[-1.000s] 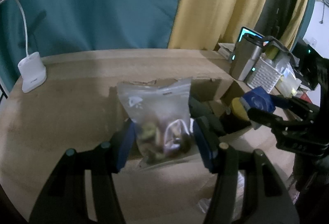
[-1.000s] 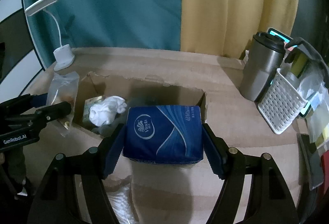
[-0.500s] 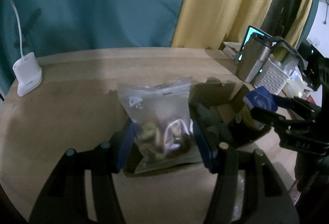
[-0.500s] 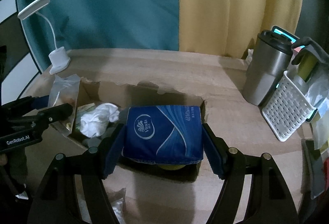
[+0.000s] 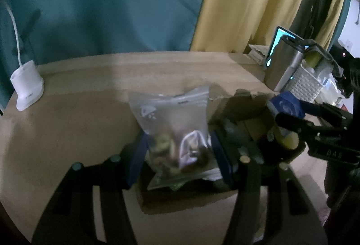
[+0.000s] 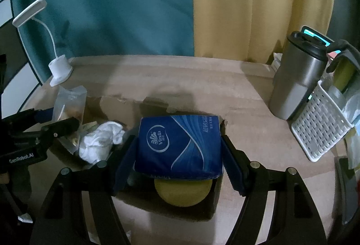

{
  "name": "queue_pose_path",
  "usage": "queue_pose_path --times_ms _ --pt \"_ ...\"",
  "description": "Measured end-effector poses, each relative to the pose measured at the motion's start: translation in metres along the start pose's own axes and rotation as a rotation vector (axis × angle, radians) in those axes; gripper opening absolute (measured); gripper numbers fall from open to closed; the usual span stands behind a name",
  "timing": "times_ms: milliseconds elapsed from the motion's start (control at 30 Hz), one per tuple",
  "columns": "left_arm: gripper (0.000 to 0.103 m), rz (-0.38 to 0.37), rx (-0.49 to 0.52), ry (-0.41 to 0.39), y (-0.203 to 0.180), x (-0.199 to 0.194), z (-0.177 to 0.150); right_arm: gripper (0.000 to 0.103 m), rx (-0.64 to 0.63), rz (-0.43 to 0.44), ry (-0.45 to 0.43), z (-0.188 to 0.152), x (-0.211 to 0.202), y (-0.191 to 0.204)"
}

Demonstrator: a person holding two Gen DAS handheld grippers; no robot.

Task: Organize objects
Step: 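Carry blue tissue pack into box with right tool while left tool lowers snack bag inside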

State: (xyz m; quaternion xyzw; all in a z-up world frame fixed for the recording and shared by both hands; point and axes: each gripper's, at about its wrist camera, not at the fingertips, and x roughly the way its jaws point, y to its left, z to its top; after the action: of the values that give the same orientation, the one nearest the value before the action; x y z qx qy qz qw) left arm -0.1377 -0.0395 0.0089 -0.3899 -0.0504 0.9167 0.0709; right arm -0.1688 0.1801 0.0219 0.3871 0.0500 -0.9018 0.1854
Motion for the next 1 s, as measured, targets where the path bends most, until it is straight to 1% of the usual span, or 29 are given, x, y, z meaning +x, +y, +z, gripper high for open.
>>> queue_pose_path --times_ms 267,467,700,1000 --pt "0.058 0.005 0.013 0.002 0.002 0.008 0.004 0.075 -0.001 0.005 -0.002 0.009 0.010 0.002" --pt "0.058 0.009 0.016 0.012 0.004 0.017 0.007 0.075 0.012 0.000 -0.022 0.017 0.017 0.000" --pt "0.058 0.006 0.015 0.026 0.007 0.024 0.007 0.075 0.014 0.004 -0.003 0.016 0.031 0.000" --pt "0.059 -0.005 0.021 0.049 0.007 0.034 0.005 0.075 0.011 -0.001 -0.004 0.015 0.039 0.001"
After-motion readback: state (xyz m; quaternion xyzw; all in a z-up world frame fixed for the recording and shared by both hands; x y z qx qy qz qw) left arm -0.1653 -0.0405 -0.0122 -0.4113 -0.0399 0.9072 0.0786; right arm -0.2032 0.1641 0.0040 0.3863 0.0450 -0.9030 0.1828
